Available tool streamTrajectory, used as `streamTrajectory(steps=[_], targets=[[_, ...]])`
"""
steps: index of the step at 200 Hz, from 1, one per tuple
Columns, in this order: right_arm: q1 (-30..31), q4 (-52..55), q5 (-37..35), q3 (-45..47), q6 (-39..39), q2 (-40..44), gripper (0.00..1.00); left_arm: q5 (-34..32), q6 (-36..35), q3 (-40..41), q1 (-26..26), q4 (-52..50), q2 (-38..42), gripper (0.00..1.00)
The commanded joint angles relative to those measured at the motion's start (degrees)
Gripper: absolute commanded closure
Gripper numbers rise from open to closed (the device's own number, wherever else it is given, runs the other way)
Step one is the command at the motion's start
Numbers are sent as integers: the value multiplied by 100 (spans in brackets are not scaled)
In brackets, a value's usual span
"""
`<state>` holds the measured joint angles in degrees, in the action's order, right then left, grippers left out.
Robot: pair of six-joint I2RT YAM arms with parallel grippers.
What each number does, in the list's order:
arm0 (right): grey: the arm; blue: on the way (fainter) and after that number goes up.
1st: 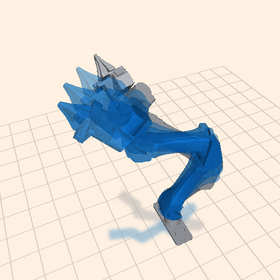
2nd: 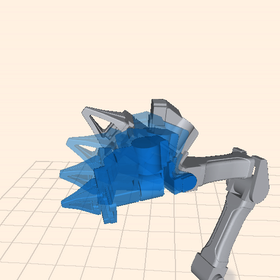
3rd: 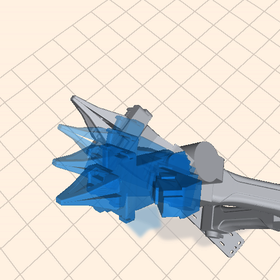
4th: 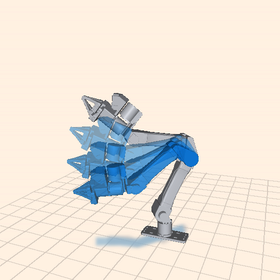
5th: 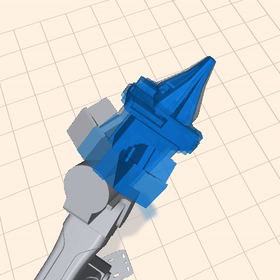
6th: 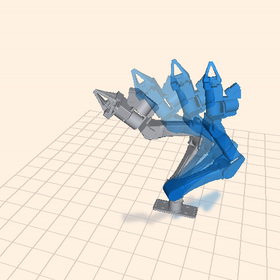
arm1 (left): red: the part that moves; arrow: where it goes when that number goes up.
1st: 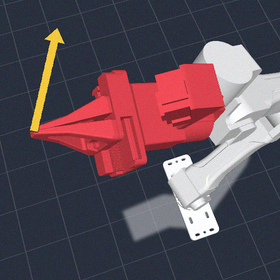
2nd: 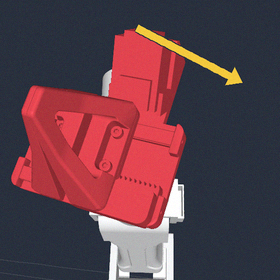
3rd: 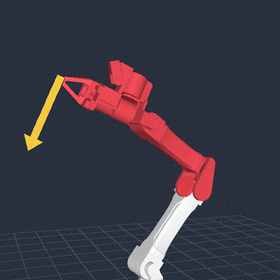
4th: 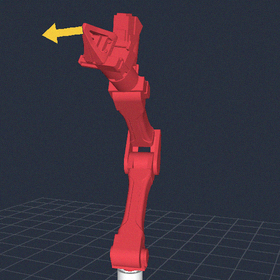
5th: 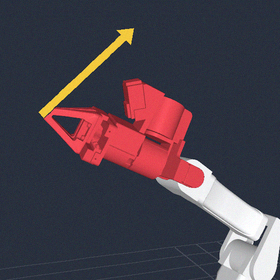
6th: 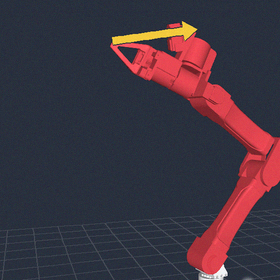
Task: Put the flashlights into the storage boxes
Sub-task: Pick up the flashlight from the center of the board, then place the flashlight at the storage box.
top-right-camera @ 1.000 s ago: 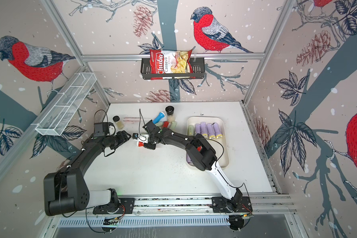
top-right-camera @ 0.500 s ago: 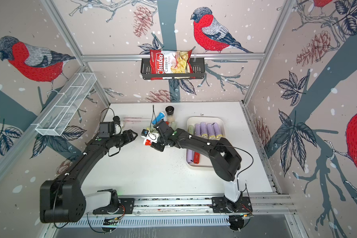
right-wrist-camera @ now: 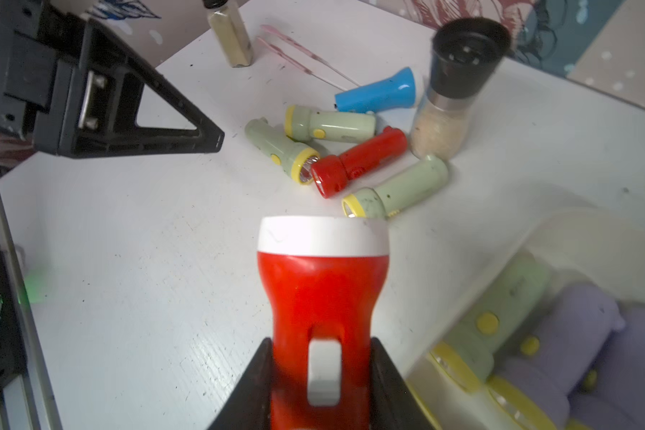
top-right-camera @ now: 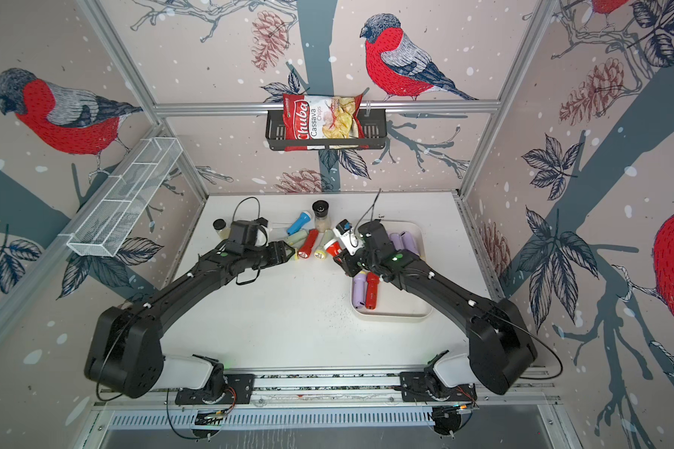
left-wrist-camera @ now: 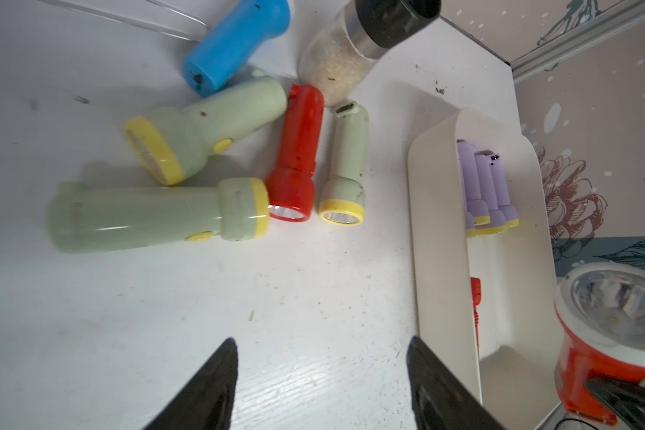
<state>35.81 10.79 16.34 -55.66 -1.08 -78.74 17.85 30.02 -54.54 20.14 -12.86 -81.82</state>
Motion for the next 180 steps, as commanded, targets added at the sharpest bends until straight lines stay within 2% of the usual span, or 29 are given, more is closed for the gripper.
streamTrajectory(steps=[1,53,92,147,180], targets=[[-469,-206,422,352,776,321,64,-65,178,-230,313,284,-349,29],[-1689,-271,959,1231,1672,1148,65,-89,247,-994,1126,358,-1200,29],[-2434,-99,1089,1693,2215,1273,65,24,308,-1323,1458,443,-1635,29],[-2526,41,968,1975,2430,1140,64,114,380,-1458,1580,544,-1865,29],[-2356,74,1073,1866,2331,902,64,155,325,-1533,1580,515,-1922,29]])
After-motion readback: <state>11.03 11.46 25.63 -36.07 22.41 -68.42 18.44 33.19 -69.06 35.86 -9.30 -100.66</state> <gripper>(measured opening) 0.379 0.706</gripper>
